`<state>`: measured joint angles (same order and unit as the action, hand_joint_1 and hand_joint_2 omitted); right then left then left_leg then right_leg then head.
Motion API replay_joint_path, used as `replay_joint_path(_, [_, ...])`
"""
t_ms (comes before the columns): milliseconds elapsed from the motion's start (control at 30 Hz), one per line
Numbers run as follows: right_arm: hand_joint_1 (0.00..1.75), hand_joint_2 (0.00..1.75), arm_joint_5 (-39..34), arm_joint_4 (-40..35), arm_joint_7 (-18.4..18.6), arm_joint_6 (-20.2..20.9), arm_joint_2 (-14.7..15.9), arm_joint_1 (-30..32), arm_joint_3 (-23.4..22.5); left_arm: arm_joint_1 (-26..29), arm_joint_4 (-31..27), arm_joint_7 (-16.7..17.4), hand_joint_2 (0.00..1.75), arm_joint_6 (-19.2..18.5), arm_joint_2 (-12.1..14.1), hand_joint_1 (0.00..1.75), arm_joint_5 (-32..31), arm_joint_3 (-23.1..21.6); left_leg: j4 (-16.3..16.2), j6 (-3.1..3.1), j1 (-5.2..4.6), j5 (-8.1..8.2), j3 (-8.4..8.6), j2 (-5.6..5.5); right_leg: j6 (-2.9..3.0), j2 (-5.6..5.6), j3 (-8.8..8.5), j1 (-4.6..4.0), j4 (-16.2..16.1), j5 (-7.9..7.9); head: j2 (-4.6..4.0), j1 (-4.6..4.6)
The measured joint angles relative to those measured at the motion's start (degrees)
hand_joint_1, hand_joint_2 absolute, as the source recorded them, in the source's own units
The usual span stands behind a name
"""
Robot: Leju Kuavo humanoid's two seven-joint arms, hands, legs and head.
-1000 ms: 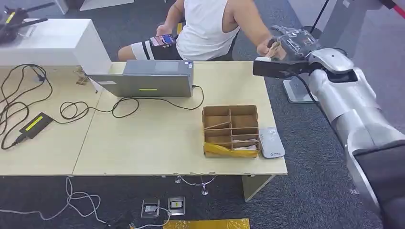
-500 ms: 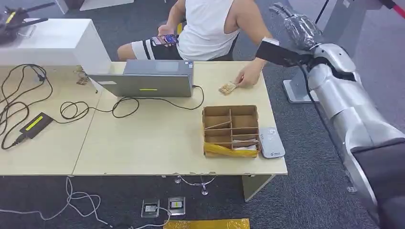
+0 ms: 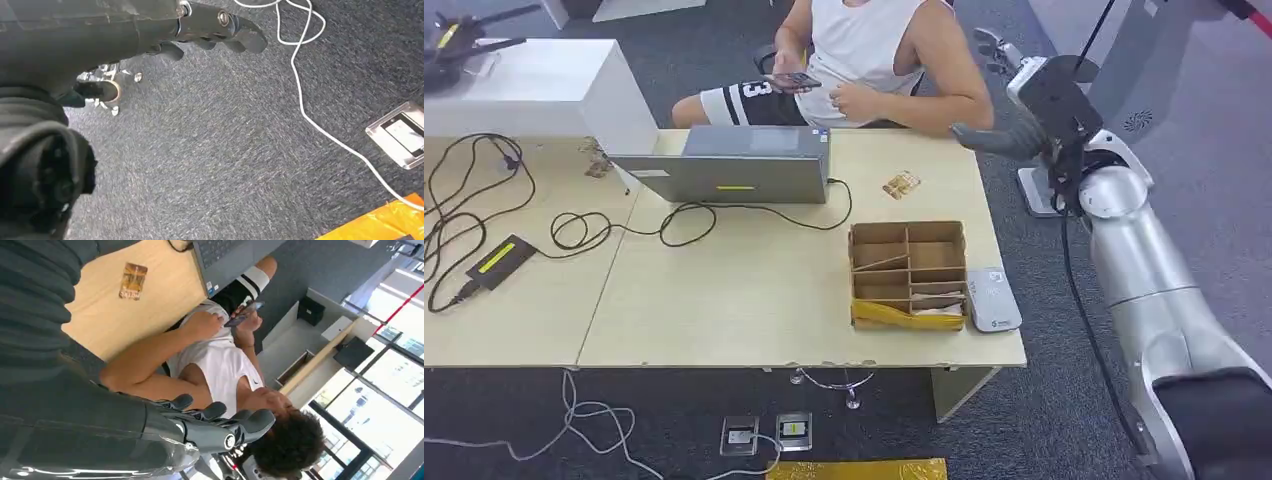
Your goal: Pass the card to the sensor for recognition and then transmit it.
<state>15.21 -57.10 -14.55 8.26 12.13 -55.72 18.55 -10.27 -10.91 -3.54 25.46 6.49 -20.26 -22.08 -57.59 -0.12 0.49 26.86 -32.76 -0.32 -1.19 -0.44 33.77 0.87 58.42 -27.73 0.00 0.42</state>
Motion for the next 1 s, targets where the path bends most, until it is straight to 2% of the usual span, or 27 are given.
replay_joint_path(200, [0.0, 1.75, -1.0, -13.9, 4.2, 0.6, 3.0, 9.7, -1.4, 0.0, 0.0, 0.0, 0.0, 0.0, 0.3, 0.0, 0.0, 0.1, 0.0, -0.03, -0.01, 0.04, 0.02, 0.14, 0.0, 0.14, 0.0, 0.01, 0.0, 0.0, 0.02, -0.09])
replay_joint_path(367, [0.0, 1.75, -0.2, -20.6, 4.4, -0.2, 3.4, 18.1, -2.2, 0.0, 0.0, 0.1, 0.0, -0.1, 0.2, 0.0, 0.0, 0.1, 0.0, -0.03, 0.0, 0.04, 0.01, 0.14, 0.0, 0.14, 0.02, 0.0, 0.0, 0.0, 0.02, -0.07])
replay_joint_path(567, [0.0, 1.75, 3.8, -22.7, 5.0, -0.1, 3.6, 21.6, -1.9, 0.0, 0.0, 0.2, 0.0, 0.0, 0.2, 0.0, 0.1, 0.1, 0.0, -0.06, 0.0, 0.05, 0.01, 0.15, 0.0, 0.15, 0.01, 0.0, 0.0, 0.0, 0.02, -0.07])
replay_joint_path(767, [0.0, 1.75, 12.2, -22.8, 5.7, 0.0, 3.6, 24.2, -0.9, 0.0, 0.0, 0.7, 0.0, -0.3, 0.2, 0.0, 0.3, 0.2, 0.0, -0.06, 0.0, 0.05, -0.01, 0.15, 0.0, 0.15, 0.01, 0.0, 0.0, 0.0, 0.02, -0.07])
replay_joint_path(1000, [0.0, 1.75, 22.5, -20.6, 5.6, -3.0, 3.6, 25.8, 0.9, 0.0, 0.0, 1.6, 0.0, -0.3, 0.1, 0.0, 0.3, 0.2, 0.0, -0.06, 0.0, 0.05, -0.03, 0.15, 0.01, 0.14, 0.02, 0.0, 0.0, -0.01, 0.02, -0.07])
